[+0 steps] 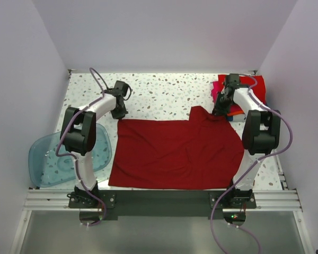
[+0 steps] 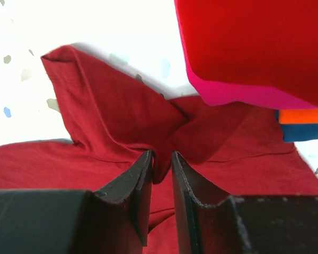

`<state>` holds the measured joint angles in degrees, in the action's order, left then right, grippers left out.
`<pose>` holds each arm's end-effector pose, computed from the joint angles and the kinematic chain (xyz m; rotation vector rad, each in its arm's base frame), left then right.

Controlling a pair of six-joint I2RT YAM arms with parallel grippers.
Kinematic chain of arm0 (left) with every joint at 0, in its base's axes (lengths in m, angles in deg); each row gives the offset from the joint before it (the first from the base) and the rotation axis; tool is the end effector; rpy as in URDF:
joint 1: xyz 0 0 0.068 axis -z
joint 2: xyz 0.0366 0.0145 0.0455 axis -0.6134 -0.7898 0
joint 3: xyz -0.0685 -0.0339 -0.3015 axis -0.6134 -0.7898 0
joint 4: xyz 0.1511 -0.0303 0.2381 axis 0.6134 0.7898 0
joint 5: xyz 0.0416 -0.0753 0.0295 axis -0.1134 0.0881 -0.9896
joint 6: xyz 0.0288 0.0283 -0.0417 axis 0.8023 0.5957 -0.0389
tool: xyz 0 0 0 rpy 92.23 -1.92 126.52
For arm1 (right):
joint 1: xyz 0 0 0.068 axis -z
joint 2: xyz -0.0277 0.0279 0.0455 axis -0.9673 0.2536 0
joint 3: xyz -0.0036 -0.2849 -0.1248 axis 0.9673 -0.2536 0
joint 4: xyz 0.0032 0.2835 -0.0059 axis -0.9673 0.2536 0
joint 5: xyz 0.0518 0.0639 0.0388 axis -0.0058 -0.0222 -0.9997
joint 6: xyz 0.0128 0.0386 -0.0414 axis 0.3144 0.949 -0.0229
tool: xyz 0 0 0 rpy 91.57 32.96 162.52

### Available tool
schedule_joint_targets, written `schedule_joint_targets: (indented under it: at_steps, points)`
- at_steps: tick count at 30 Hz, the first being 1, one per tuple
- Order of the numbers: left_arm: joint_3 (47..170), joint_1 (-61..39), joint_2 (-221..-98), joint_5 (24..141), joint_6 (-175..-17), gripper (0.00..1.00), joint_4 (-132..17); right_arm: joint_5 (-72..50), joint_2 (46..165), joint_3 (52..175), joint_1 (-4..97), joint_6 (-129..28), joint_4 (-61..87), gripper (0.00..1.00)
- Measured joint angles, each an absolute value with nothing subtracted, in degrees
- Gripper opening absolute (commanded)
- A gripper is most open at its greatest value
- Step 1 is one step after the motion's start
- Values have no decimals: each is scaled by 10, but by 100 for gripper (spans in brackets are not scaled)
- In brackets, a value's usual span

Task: Fold and stack the t-shirts
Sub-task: Fold the tshirt

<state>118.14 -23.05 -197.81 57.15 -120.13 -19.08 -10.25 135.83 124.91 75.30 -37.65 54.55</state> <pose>0.4324 -0.1016 0.1913 -0.5708 2.6184 0.1490 0.4458 0.0049 0.2318 0.4326 2.7167 0.2520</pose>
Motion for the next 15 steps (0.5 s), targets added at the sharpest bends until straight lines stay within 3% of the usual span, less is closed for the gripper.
schedule_joint_targets:
  at_steps: [3,5,15]
  points:
    - [1181,-230,-1971,572,-1201,0,-191,-105,1364,1241,753,-377,544,15]
    - [1178,-230,-1966,572,-1201,0,-192,-107,1366,1235,753,-380,543,0]
    - [1123,-230,-1895,582,-1193,0,-204,-105,1346,1192,753,-386,553,0]
